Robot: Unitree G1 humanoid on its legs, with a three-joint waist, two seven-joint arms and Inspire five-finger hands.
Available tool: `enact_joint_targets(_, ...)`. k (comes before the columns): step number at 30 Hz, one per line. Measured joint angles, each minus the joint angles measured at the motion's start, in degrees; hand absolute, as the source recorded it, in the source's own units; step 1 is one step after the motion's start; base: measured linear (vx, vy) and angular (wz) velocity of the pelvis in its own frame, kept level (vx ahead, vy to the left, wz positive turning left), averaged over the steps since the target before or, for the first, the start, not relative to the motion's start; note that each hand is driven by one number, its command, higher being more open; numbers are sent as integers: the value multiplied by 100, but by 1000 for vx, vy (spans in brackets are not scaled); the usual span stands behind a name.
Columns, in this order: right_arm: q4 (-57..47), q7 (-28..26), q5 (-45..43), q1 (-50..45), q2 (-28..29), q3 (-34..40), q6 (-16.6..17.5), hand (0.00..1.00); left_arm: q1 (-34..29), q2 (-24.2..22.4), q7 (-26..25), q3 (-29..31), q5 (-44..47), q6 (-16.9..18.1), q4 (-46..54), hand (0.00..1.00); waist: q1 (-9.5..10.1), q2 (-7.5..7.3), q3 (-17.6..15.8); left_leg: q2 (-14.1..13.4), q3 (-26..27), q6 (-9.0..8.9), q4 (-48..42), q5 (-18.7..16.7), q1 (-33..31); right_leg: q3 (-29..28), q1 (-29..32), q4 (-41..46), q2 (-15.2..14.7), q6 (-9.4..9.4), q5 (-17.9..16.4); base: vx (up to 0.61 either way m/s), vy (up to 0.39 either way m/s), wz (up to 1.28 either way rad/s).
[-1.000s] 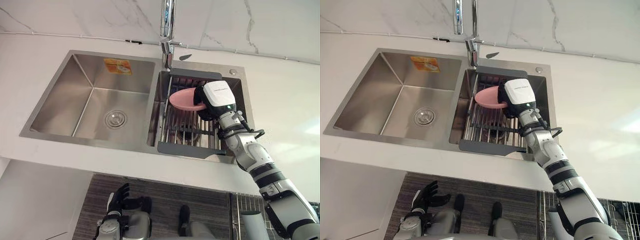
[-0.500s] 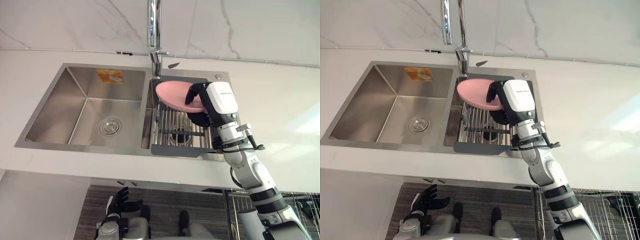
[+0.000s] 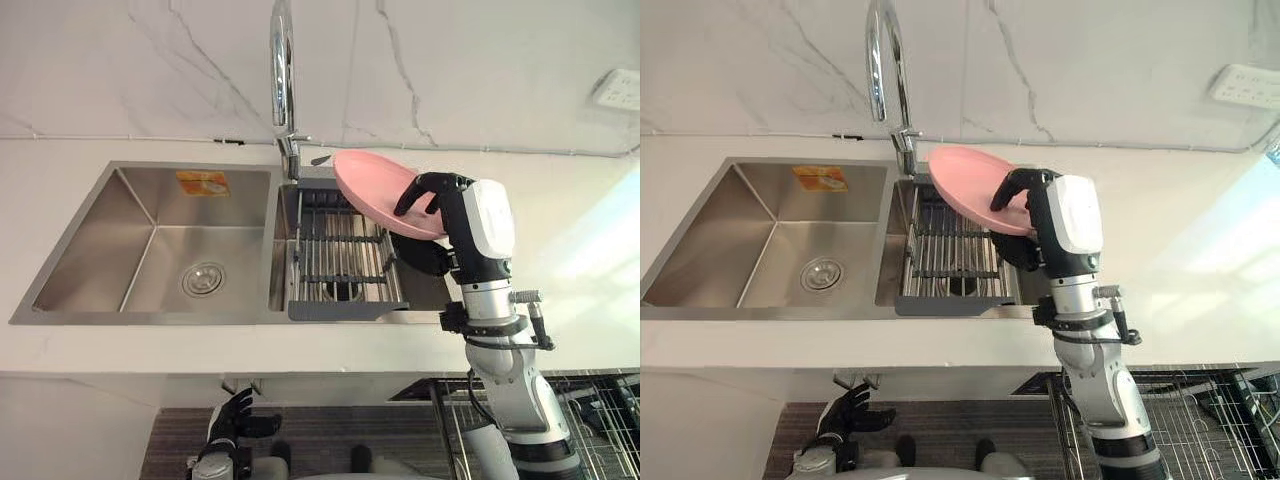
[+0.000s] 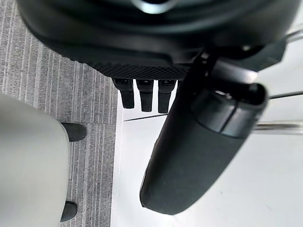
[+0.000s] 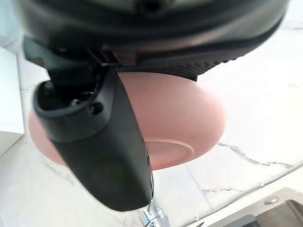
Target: Walk over to the sink, pick up the cup, carry it to the dishwasher, place the cup inside the dishwasher, then close the dishwasher door
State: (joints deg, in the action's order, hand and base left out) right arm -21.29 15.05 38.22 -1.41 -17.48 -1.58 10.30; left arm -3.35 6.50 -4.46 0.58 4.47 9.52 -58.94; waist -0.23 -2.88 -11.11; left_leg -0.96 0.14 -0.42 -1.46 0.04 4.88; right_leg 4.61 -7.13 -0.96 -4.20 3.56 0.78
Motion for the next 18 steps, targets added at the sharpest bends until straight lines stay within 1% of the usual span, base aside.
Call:
enact_joint_targets(3, -199, 8, -3, -185, 18, 163, -1, 30, 0, 23, 10, -61, -1, 1, -24, 90, -88, 7, 0, 4, -77, -3, -226, -68, -154, 68, 11, 4, -1, -3, -3, -41, -13, 13)
enact_joint_targets(5, -306, 56, -43, -278, 29, 277, -1, 30, 7, 26, 12, -92, 0, 1, -18, 90, -118, 34, 0, -10, -157, -10, -602, -218, -384, 145, 25, 5, 21, -11, -7, -48, -19, 21)
enact_joint_targets(6, -339, 75, -56, -318, 28, 327, -1, 30, 11, 21, 11, -100, 1, 2, -19, 90, -119, 69, 11, -18, -194, -18, -777, -292, -484, 173, 33, 16, 33, -20, -12, -39, -9, 17)
enact_joint_targets(8, -415, 167, -97, -364, 21, 360, 0, 30, 15, -53, -16, -105, 4, 4, -28, 90, -121, 213, 56, -40, -259, -36, -1283, -537, -797, 158, 229, 192, 78, -41, -80, -80, 15, 4)
enact_joint_targets(9, -417, 189, -97, -364, 18, 356, 1, 30, 17, -64, -21, -107, 8, 5, -24, 90, -122, 245, 72, -40, -280, -62, -1389, -577, -874, 130, 307, 262, 80, -43, -114, -94, 40, -20)
enact_joint_targets(11, -405, 198, -90, -352, -24, 353, -2, 30, 20, -103, -46, -104, 9, 21, -11, 90, -88, 299, 101, 76, -744, -105, -1566, -676, -1017, -129, 662, 568, 78, -28, -198, -51, 42, -45)
enact_joint_targets(12, -404, 198, -86, -358, -33, 354, -6, 30, 20, -99, -44, -105, 9, 24, -5, 90, -107, 298, 101, 95, -741, -92, -1585, -690, -1048, -178, 724, 608, 72, -20, -199, -54, 53, -43)
enact_joint_targets(14, -399, 203, -59, -371, -35, 361, -46, 30, 11, -92, -48, -100, 32, 19, -23, 90, -227, 304, 97, 139, -626, -49, -1733, -773, -1162, -369, 898, 704, 41, 40, -164, -72, 82, -39)
enact_joint_targets(15, -399, 210, -2, -371, -35, 361, -79, 30, 12, -92, -49, -100, 60, 19, -21, 90, -229, 304, 97, 140, -549, -40, -1782, -791, -1190, -465, 960, 729, 45, 64, -144, -78, 105, -75)
enact_joint_targets(16, -383, 214, 123, -359, -35, 358, -134, 30, 12, -94, -55, -90, 121, 28, -6, 90, -206, 311, 95, 141, -401, -3, -1954, -879, -1286, -723, 1125, 796, 86, 109, -94, -69, 91, -81)
enact_joint_targets(17, -361, 217, 196, -350, -35, 358, -146, 30, 13, -99, -59, -81, 128, 35, -2, 90, -203, 317, 91, 139, -367, 16, -2053, -936, -1334, -863, 1201, 817, 112, 131, -56, -110, 155, -123)
enact_joint_targets(18, -284, 227, 314, -327, -36, 333, -187, 30, 16, -98, -62, -59, 128, 52, 10, 90, -182, 310, 87, 97, -125, 69, -2207, -1040, -1410, -1182, 1364, 841, 191, 176, 42, -103, 133, -145)
